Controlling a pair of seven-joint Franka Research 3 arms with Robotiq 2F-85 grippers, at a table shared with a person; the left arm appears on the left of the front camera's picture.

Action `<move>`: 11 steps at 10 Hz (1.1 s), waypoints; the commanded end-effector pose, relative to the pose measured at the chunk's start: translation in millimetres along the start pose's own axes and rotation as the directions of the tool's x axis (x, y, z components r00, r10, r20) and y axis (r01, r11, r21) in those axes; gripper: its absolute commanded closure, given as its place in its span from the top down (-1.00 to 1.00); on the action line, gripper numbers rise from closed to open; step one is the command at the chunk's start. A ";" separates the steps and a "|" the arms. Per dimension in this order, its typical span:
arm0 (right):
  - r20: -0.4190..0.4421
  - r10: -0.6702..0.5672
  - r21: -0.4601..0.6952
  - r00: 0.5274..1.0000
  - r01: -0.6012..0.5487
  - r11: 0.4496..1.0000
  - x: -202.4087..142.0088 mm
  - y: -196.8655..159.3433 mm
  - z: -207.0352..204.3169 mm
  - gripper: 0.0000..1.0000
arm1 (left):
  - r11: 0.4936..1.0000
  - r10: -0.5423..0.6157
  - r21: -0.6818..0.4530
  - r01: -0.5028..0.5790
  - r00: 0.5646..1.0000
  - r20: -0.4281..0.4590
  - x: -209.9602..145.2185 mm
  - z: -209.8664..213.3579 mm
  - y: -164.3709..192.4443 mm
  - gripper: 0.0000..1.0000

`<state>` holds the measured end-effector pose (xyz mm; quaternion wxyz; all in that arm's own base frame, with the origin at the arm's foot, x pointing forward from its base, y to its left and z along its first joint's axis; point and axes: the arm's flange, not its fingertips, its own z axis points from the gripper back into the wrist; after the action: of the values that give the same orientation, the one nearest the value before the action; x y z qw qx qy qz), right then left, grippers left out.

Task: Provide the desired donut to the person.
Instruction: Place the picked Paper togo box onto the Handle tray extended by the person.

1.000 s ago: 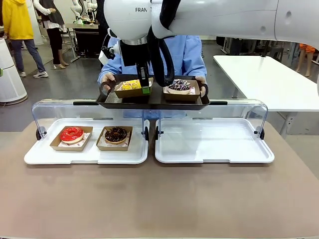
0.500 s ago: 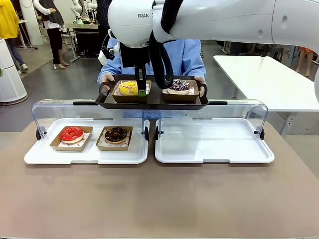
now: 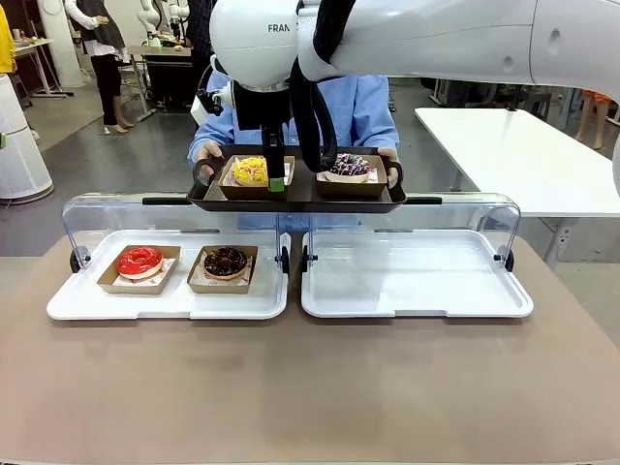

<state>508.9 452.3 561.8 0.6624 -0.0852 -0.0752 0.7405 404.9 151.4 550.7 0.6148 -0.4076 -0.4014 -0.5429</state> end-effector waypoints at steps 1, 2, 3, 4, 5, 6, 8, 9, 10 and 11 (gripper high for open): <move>0.027 0.017 0.024 1.000 -0.017 1.000 -8.3 7.4 0.5 1.00 | 1.000 -0.004 0.000 0.004 1.000 0.006 0.6 1.6 -2.1 1.00; 0.018 0.029 0.023 0.999 -0.029 0.999 -9.1 9.7 1.5 1.00 | 1.000 -0.004 0.000 0.004 1.000 0.006 0.6 1.6 -2.1 1.00; 0.012 0.005 0.035 1.000 -0.006 0.999 -13.8 14.6 6.8 1.00 | 1.000 -0.004 0.000 0.004 1.000 0.006 0.6 1.6 -2.1 1.00; 0.002 0.010 0.049 1.000 -0.010 0.999 -24.8 25.6 18.1 1.00 | 1.000 -0.004 0.000 0.004 1.000 0.006 0.6 1.6 -2.1 1.00; -0.002 0.013 0.060 1.000 -0.013 0.998 -42.7 42.3 36.1 1.00 | 1.000 -0.004 0.000 0.004 1.000 0.006 0.6 1.6 -2.1 1.00; 0.000 0.020 0.042 1.000 -0.020 0.999 -71.3 63.0 59.6 1.00 | 1.000 -0.004 0.000 0.004 1.000 0.006 0.6 1.6 -2.1 1.00; 0.048 -0.018 0.030 0.999 0.017 0.999 -138.4 86.9 85.2 1.00 | 1.000 -0.004 0.000 0.004 1.000 0.006 0.6 1.6 -2.1 1.00; 0.065 -0.037 0.008 0.997 0.036 0.999 -172.1 96.6 88.1 1.00 | 1.000 -0.004 0.000 0.004 1.000 0.006 0.6 1.6 -2.1 1.00; 0.079 -0.045 -0.018 0.996 0.046 0.999 -209.6 106.0 84.1 1.00 | 1.000 -0.004 0.000 0.004 1.000 0.006 0.6 1.6 -2.1 1.00; 0.075 -0.044 -0.038 0.996 0.047 0.998 -232.8 106.6 77.6 1.00 | 1.000 -0.004 0.000 0.004 1.000 0.006 0.6 1.6 -2.1 1.00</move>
<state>420.2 226.7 653.5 0.6854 -0.0677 -0.0983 0.7183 404.9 151.8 550.5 0.6150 -0.4077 -0.4014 -0.5426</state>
